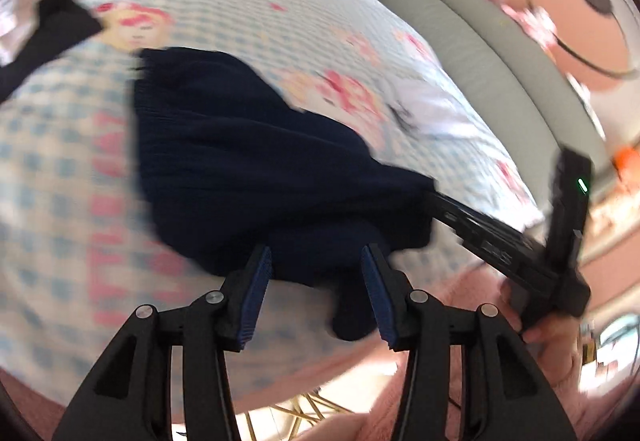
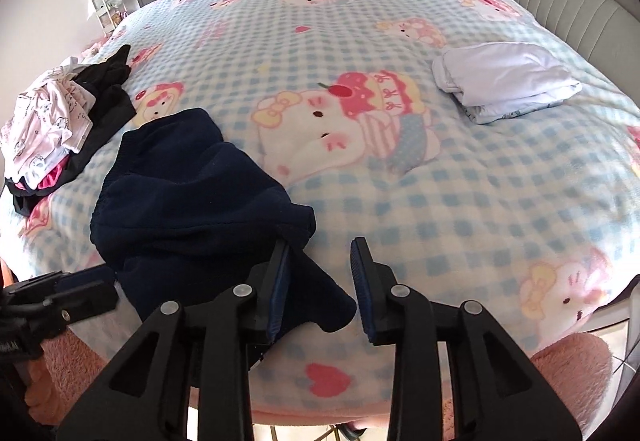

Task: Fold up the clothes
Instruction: 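Lift the navy trousers off the pile with both grippers and pull them clear, then lay the navy trousers on the bed with both grippers, holding the waistband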

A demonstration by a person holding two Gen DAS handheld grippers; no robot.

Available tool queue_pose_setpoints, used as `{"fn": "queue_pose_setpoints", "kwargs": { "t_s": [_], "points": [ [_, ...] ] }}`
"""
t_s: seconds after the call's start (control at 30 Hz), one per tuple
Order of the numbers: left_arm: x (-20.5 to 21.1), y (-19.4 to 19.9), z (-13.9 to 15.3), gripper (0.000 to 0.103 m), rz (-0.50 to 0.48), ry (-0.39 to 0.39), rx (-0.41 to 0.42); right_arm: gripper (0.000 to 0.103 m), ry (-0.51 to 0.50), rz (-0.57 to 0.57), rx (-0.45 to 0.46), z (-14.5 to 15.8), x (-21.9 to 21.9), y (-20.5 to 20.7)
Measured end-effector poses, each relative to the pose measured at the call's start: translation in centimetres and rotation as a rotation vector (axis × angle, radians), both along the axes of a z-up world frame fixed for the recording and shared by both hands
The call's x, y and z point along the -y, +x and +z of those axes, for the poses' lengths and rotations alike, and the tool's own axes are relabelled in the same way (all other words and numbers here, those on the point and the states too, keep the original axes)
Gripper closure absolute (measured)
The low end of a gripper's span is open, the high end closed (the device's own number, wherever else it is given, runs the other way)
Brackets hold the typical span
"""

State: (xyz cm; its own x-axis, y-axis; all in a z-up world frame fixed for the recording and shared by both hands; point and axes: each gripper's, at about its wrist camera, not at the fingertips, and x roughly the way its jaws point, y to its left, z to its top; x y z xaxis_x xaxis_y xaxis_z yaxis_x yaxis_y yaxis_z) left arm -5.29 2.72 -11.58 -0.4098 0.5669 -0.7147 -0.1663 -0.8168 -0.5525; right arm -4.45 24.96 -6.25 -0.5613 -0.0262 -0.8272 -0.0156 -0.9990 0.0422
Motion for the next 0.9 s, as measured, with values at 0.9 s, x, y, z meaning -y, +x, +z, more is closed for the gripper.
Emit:
{"fn": "queue_pose_setpoints", "kwargs": {
  "t_s": [0.9],
  "points": [
    [-0.2,-0.2,-1.9,0.077,-0.023,0.212,0.053,0.063,0.07,0.224,0.053,-3.6,7.9,-3.3]
  ]
}}
